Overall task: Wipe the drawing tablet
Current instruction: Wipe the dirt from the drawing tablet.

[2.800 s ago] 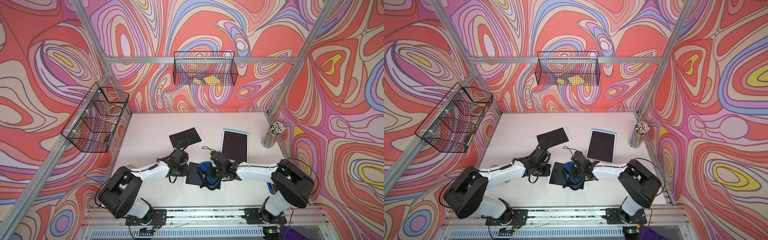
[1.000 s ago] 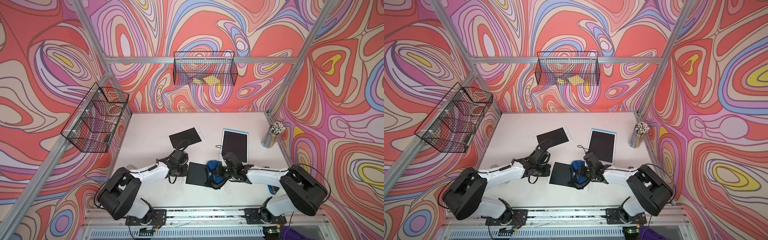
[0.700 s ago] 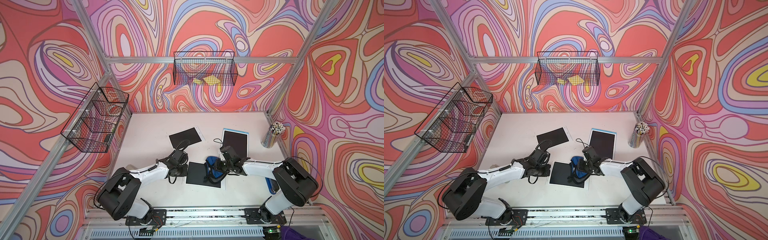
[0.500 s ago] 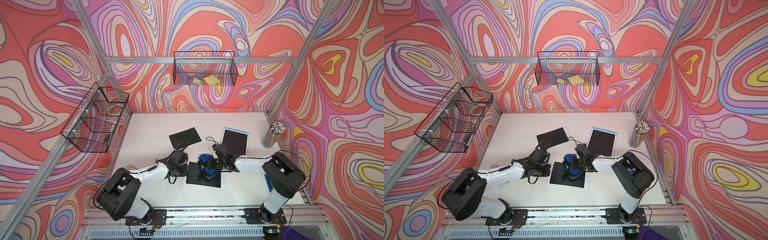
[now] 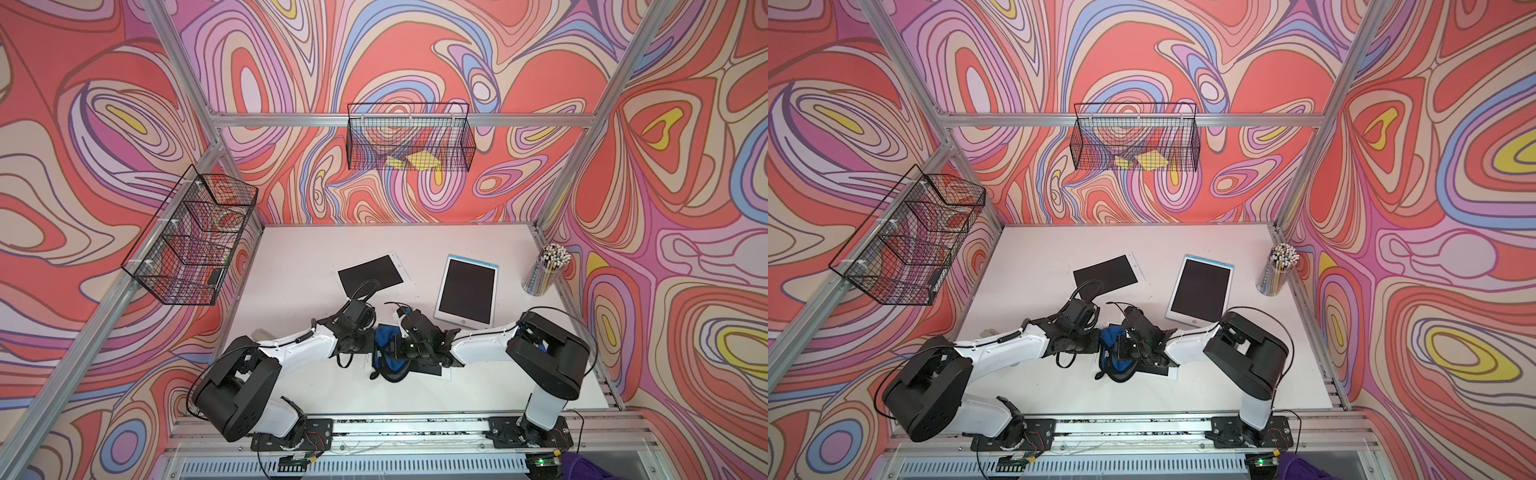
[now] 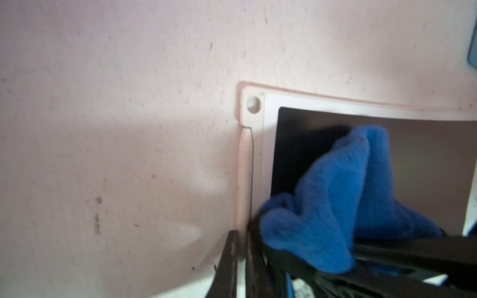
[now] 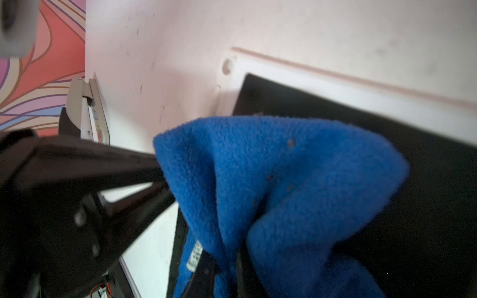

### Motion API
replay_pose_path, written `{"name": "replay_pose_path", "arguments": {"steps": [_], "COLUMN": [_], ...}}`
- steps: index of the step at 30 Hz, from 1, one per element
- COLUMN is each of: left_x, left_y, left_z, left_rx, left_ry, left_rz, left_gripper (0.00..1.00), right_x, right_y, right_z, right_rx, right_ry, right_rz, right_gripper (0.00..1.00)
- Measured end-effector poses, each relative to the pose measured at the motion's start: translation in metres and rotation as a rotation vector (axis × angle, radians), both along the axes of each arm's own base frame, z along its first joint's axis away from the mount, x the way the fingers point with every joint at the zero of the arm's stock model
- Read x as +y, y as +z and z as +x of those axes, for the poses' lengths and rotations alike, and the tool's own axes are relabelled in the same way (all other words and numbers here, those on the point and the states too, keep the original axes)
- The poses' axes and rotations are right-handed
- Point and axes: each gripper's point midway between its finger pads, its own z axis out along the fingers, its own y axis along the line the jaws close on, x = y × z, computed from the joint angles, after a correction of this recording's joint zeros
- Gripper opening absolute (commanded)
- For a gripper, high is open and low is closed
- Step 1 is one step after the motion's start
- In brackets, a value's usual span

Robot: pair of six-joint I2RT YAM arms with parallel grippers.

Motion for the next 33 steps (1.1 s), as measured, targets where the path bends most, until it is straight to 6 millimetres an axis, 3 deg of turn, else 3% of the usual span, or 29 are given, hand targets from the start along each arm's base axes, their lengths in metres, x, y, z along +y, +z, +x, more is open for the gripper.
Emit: {"name": "replay_pose_path", "arguments": {"steps": [6, 11, 16, 21, 26, 30, 33], "left_x": [0.001, 0.001, 0.001, 0.0, 0.0, 0.0, 0.0], "left_y": [0.002, 0.002, 0.002, 0.002, 0.002, 0.002, 0.002], "left_z": [0.0, 0.001, 0.001, 0.001, 0.001, 0.001, 0.0], "left_rx": [-0.007, -0.008, -0.009, -0.009, -0.008, -0.008, -0.008], "left_ry": [0.006, 0.011, 0.011, 0.013, 0.016, 0.02, 0.021], "left_rz": [-0.003, -0.003, -0.004, -0.007, -0.012, -0.014, -0.014], "left_gripper": [0.04, 0.03, 0.03, 0.02, 0.01, 0.02, 0.02], "right_x": [-0.054, -0.099, -0.118, -0.099, -0.043, 0.011, 0.036], "right_y": [-0.002, -0.002, 0.0, 0.0, 0.001, 0.001, 0.002], "right_z": [-0.021, -0.001, 0.023, 0.052, 0.07, 0.058, 0.038], "right_rx": [0.033, 0.06, 0.067, 0.055, 0.009, -0.033, -0.051], "right_ry": [-0.074, -0.208, -0.274, -0.247, -0.163, -0.071, -0.024], "right_rz": [-0.042, -0.063, -0.099, -0.12, -0.112, -0.095, -0.081], "right_gripper": [0.0, 0.0, 0.0, 0.0, 0.0, 0.0, 0.0]}}
